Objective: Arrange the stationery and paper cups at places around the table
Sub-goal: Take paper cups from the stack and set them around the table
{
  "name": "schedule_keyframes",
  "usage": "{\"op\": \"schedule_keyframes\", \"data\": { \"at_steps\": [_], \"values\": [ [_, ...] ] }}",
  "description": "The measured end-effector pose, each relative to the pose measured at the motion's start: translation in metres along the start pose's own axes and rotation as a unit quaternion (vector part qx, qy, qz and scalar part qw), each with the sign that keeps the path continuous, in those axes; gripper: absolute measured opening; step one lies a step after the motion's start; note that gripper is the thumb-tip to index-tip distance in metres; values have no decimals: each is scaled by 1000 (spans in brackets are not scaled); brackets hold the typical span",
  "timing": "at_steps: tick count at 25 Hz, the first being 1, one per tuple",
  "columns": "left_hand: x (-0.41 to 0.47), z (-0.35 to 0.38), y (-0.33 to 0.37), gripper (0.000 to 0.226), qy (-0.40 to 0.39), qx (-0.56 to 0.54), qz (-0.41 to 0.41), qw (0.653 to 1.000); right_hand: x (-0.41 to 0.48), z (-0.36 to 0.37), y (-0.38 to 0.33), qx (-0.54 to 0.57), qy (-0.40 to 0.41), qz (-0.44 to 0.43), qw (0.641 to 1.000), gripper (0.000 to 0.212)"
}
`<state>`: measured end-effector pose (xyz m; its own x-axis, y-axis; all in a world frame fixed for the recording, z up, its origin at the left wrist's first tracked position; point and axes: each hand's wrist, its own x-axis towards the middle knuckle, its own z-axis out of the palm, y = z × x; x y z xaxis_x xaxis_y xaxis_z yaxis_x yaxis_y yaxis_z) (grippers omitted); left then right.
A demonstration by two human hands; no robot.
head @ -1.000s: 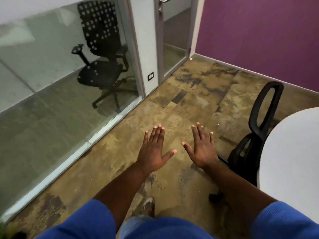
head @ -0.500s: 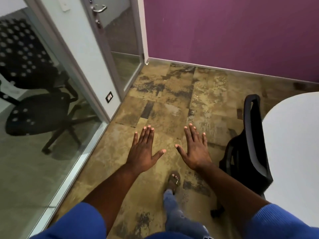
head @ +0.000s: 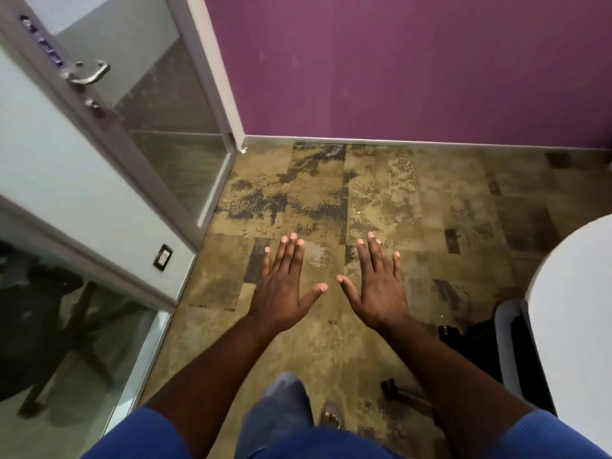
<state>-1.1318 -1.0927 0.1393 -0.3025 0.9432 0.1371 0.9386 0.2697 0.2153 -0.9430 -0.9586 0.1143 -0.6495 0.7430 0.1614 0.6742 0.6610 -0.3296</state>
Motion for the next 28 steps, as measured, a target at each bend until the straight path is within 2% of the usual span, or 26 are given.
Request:
{"op": "schedule_keyframes", "data": {
  "at_steps": [4,12,17,20,28],
  "values": [
    [150,18,-9,97,36,-14,56,998,112,-17,47,-6,57,38,998,86],
    [443,38,6,96,9,-64,211,975,294,-68,143,-68,137,166,974,88],
    [574,44,75,94,-14,-88,308,947,352,-113,213,-77,188,274,940,85],
    [646,65,135,94,-27,-105,359,927,378,-136,282,-69,225,330,914,85],
    [817,126,342,94,-62,-136,446,882,420,-201,496,-63,244,424,870,87]
  ]
}}
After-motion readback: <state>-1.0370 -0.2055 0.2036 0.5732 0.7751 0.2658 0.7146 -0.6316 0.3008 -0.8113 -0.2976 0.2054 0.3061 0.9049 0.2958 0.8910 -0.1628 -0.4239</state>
